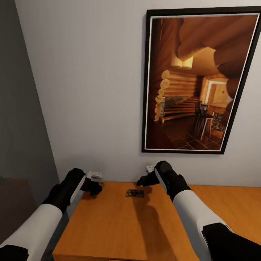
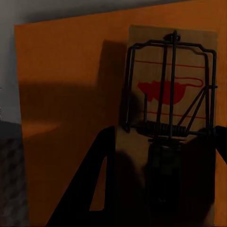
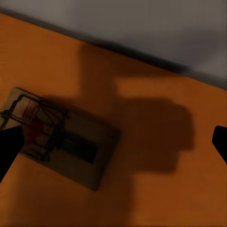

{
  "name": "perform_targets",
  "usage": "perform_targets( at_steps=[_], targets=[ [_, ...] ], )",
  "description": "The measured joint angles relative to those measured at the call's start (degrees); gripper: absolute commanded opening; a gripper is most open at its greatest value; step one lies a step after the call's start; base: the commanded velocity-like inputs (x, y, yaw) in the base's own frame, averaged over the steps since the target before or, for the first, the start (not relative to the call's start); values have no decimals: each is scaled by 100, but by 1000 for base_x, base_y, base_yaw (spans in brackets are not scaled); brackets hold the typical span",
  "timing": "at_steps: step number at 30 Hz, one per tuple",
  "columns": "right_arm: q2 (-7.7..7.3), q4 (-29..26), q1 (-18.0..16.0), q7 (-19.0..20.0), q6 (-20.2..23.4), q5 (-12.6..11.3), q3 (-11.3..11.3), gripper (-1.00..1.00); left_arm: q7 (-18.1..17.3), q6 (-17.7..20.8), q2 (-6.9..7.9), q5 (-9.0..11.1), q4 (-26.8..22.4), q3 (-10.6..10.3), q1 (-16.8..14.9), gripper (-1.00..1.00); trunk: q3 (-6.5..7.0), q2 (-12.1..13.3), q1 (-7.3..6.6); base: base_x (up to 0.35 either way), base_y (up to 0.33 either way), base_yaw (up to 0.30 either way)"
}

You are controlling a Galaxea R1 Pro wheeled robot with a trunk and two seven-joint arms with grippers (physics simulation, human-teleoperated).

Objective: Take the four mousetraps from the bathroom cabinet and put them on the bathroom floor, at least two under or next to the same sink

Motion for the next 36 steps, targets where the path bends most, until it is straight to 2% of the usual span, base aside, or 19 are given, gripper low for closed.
perform_targets(
  at_steps=[4, 7, 9, 12, 15, 18, 21, 27, 28, 31, 36],
  targets=[
    [78, 0, 0, -4, -3, 5, 5, 100, -130, 0, 68, -9, 12, -22, -3, -100, 0, 0, 0, 0, 0, 0],
    [115, 0, 0, -6, -5, 13, 8, 100, -370, 1, 175, -32, -9, -78, -5, -100, 0, 0, 0, 0, 0, 0],
    [133, 0, 0, -7, -7, 16, 13, 100, -724, 0, 428, -67, -264, -145, -6, -100, 0, -1, 0, 0, 0, 0],
    [138, 0, -1, -7, -7, 18, 14, 100, -919, 0, 616, -57, -717, -173, -5, -100, 1, -1, 0, 0, 0, 0],
    [138, 0, 0, -7, -13, 13, 15, 100, -1034, -1, 743, -50, -1135, -186, -2, -100, 0, -1, 0, 0, 0, 0],
    [138, 0, 0, -7, -16, 16, 17, 100, -1085, -1, 790, -51, -1367, -194, -1, -100, 0, 0, 0, 0, 0, 0],
    [138, 0, 0, -3, -35, 18, 21, 100, -1125, -2, 823, -44, -1560, -294, -2, -100, 0, 0, 0, 0, 0, 0],
    [138, 3, 0, 24, -261, 15, 99, 100, -1170, -2, 855, -27, -1678, -896, 1, -100, 0, 0, 0, 0, 0, 0],
    [138, 5, 0, 72, -322, 10, 194, 100, -1180, -2, 858, -14, -1695, -1049, 0, -100, 0, 0, 0, 0, 0, 0],
    [138, 6, 0, 304, -389, 10, 416, 100, -1192, -2, 858, -11, -1758, -1229, -1, -100, 0, 0, 0, 0, 0, 0],
    [138, 2, 0, 800, -427, 38, 574, 100, -1199, -2, 851, -11, -1921, -1326, -3, -100, 0, 0, 0, 0, 0, 0]
  ],
)
